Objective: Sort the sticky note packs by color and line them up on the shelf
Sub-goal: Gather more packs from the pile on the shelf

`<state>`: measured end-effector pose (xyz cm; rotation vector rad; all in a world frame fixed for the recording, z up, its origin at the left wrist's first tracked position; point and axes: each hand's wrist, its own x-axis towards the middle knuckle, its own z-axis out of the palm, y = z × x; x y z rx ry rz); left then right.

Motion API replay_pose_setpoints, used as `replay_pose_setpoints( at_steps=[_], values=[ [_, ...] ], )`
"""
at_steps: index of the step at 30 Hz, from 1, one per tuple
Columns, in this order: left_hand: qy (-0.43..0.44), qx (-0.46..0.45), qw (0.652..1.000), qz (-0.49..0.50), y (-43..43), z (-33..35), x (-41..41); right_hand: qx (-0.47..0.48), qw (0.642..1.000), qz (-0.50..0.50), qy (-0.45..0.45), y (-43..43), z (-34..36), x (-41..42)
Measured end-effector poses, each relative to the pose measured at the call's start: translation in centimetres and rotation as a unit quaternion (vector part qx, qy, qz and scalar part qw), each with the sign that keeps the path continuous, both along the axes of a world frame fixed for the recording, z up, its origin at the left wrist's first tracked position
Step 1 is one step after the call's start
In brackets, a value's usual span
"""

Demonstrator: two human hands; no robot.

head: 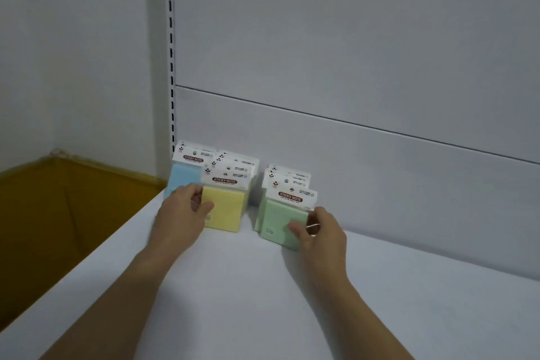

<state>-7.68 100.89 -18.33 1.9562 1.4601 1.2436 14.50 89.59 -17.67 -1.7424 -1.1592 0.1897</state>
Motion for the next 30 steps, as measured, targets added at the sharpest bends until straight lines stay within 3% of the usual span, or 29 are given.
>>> replay_pose_setpoints(
  at_steps=[15,30],
  values=[
    [-0.006,-0.010,1.000,0.018,0.5,-0.2,1.2,-0.099,0.991,-0.049,-0.081,1.9,-0.1,-0.2],
    [-0.021,-0.032,0.999,0.017,0.1,0.4,1.4,-0.106,0.988,-0.052,-0.097,1.4,-0.2,-1.0]
  ],
)
